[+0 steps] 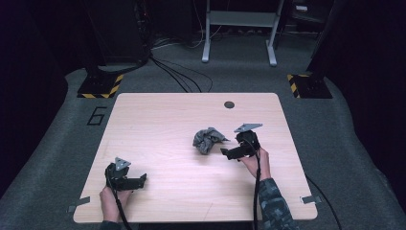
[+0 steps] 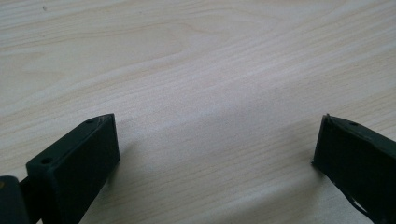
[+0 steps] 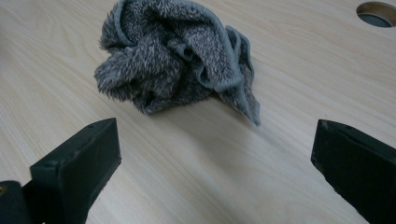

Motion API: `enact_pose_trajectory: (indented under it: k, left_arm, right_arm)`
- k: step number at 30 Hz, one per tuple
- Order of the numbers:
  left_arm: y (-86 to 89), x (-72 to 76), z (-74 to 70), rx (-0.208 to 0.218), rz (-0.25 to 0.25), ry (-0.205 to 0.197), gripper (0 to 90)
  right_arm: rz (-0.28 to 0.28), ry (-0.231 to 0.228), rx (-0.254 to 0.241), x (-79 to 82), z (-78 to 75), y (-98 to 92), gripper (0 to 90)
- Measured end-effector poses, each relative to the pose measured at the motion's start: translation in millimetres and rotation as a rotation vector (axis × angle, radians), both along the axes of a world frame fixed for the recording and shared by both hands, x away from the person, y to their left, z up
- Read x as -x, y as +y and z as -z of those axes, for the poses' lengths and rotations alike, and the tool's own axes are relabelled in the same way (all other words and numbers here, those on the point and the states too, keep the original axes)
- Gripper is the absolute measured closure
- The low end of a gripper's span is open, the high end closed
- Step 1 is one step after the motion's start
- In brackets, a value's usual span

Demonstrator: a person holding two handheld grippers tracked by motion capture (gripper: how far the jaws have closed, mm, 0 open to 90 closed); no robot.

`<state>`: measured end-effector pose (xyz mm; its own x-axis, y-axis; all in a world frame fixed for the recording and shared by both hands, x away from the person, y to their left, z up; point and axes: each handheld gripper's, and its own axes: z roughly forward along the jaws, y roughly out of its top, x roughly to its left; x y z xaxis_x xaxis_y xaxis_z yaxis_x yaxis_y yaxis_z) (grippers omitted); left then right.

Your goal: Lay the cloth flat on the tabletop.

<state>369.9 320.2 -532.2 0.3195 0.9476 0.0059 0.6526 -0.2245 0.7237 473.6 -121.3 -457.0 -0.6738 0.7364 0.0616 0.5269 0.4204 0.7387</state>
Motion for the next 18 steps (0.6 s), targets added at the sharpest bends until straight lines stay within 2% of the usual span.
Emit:
enact_pose_trajectory:
  k: [4,10,14,16,18]
  left_arm:
    - [0.1,-0.1,0.0,0.0,0.0,0.0,0.0]
    - [0.0,0.0,0.0,0.0,0.0,0.0,0.0]
    - [0.1,-0.1,0.0,0.001,0.0,0.001,0.0]
    - [0.1,-0.1,0.0,0.0,0.001,0.0,0.0]
    - [0.1,-0.1,0.0,0.0,0.001,0.001,0.0]
  right_arm:
    - [-0.01,0.017,-0.008,-12.4,0.3,9.9,0.0]
    - [-0.015,0.046,0.009,-38.2,5.2,23.3,2.4]
    - [-0.022,0.049,-0.009,-48.9,7.1,28.7,12.0]
    - [-0.023,0.044,0.006,-51.3,9.2,31.6,15.7]
    - [-0.018,0.06,0.022,-54.1,13.9,34.5,21.3]
